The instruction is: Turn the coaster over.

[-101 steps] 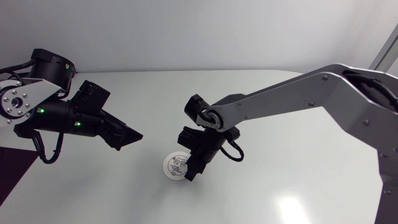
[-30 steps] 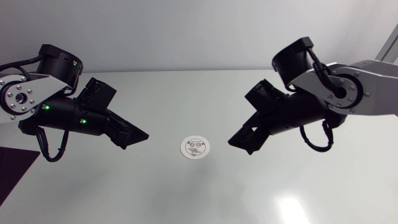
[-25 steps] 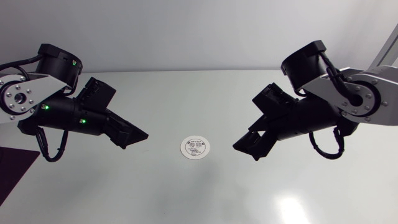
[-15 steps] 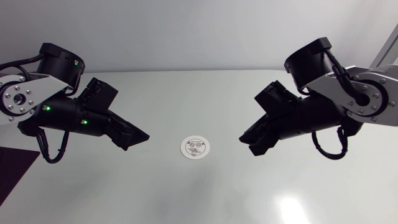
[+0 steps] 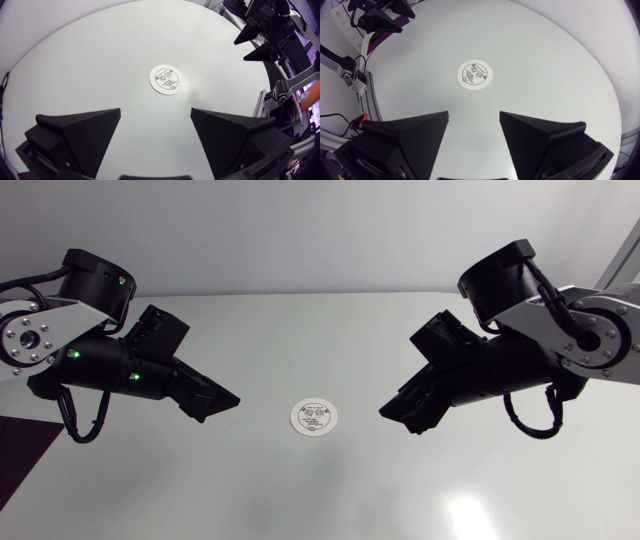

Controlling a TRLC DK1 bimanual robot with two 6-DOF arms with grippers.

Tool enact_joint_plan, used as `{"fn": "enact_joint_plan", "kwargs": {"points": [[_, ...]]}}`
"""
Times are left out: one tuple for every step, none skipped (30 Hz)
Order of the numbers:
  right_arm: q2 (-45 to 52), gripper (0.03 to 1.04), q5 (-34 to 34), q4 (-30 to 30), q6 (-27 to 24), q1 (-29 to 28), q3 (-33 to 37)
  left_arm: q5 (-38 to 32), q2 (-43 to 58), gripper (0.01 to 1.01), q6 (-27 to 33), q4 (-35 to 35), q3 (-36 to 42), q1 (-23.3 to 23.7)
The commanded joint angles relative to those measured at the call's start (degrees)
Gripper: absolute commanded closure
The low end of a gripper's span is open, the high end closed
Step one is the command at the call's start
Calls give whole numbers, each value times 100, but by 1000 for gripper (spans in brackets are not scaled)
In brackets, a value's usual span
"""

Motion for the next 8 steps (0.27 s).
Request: {"fn": "enact_joint_plan", "kwargs": {"points": [[-86, 62, -3, -72, 128, 47, -104, -33, -110, 46, -109, -35, 84, -41], [-121, 62, -3, -72, 120, 56, -104, -42, -110, 46, -109, -35, 84, -41], [-139, 62, -3, -90, 111, 56, -95, -42, -119, 46, -109, -35, 93, -41], [-165, 62, -12, -98, 111, 73, -86, -60, -137, 46, -117, -35, 93, -41], [-200, 62, -12, -116, 111, 108, -86, -77, -145, 46, -117, -35, 102, -41], [-209, 62, -12, -160, 120, 117, -69, -95, -154, 46, -135, -35, 110, -41], [-192, 62, -12, -239, 120, 117, -34, -104, -163, 46, -135, -35, 102, -41], [-192, 62, -12, -318, 128, 117, 2, -112, -172, 46, -135, -35, 93, -50]]}}
